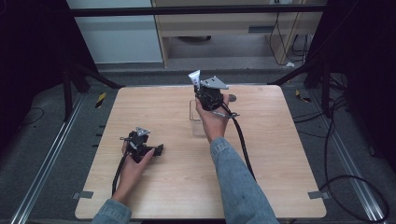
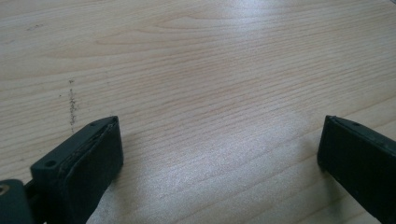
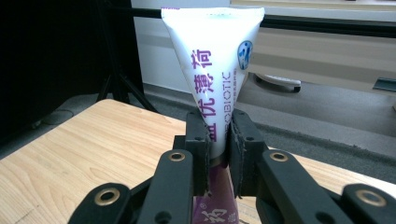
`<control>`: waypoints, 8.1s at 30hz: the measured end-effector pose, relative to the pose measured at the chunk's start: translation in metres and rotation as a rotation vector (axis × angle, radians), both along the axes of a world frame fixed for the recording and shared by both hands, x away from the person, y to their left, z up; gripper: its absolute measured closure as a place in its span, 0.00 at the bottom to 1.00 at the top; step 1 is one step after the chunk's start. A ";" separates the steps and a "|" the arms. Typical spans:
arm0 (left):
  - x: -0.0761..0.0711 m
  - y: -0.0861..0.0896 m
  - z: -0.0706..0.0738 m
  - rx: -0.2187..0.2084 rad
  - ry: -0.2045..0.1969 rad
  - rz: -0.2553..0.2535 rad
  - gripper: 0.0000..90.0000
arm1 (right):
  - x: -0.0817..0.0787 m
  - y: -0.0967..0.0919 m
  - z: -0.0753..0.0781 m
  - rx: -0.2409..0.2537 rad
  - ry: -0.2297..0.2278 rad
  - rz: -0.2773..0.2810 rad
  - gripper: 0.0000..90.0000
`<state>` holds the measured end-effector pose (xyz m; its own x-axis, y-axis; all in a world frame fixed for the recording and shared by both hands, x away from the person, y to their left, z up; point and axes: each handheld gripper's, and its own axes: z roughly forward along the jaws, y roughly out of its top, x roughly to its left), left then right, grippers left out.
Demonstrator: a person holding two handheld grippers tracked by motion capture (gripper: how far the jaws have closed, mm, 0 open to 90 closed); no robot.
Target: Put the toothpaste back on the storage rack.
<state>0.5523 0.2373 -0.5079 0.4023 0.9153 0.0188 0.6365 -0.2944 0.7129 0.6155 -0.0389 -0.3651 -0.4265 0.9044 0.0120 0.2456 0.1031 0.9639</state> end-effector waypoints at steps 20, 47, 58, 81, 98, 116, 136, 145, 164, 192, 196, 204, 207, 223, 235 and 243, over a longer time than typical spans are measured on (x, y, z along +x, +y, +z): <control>0.000 0.000 0.000 0.000 0.000 0.000 0.00 | 0.005 -0.004 -0.013 -0.007 0.041 -0.005 0.88; 0.000 0.000 0.000 0.001 0.000 -0.001 0.00 | 0.009 -0.003 -0.030 -0.062 0.084 -0.007 0.88; 0.000 0.000 0.000 0.000 0.000 -0.001 0.00 | 0.009 -0.005 -0.035 -0.072 0.094 -0.015 0.88; 0.000 0.000 0.000 0.000 0.000 0.000 0.00 | 0.009 -0.005 -0.044 -0.081 0.119 -0.006 0.88; 0.000 0.000 0.000 0.000 0.000 0.000 0.00 | 0.002 -0.003 -0.046 -0.092 0.117 0.010 0.88; 0.000 0.000 0.000 0.000 0.000 0.000 0.00 | 0.002 0.002 -0.046 -0.112 0.113 0.025 0.87; 0.000 0.000 0.000 0.000 0.000 0.000 0.00 | 0.012 0.017 -0.046 -0.177 0.132 0.052 0.87; 0.000 0.000 0.000 0.000 0.000 0.000 0.00 | 0.013 0.019 -0.046 -0.181 0.138 0.056 0.87; 0.000 0.000 0.000 0.000 0.000 -0.001 0.00 | 0.012 0.017 -0.045 -0.174 0.149 0.070 0.83; 0.000 0.000 0.000 0.001 0.000 -0.001 0.00 | 0.000 0.005 -0.037 -0.163 0.151 0.088 0.80; 0.000 0.000 0.000 0.000 0.000 0.000 0.00 | -0.001 0.003 -0.036 -0.164 0.150 0.090 0.80; 0.000 0.000 0.000 0.000 0.000 -0.001 0.00 | -0.003 0.002 -0.034 -0.162 0.148 0.096 0.79; 0.000 0.000 0.000 0.000 0.000 0.000 0.00 | -0.005 0.000 -0.033 -0.162 0.145 0.098 0.78; 0.000 0.000 0.000 0.000 0.000 0.000 0.00 | -0.018 -0.014 -0.021 -0.126 0.177 0.124 0.53; 0.000 0.000 0.000 0.000 0.000 0.000 0.00 | -0.026 -0.028 -0.011 -0.111 0.193 0.179 0.32; 0.000 0.000 0.000 -0.001 0.000 0.000 0.00 | -0.030 -0.045 -0.004 -0.127 0.234 0.205 0.23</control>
<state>0.5524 0.2373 -0.5080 0.4022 0.9154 0.0183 0.6363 -0.2938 0.7133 0.5855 -0.0841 -0.3693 -0.5984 0.8008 0.0234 0.4203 0.2890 0.8601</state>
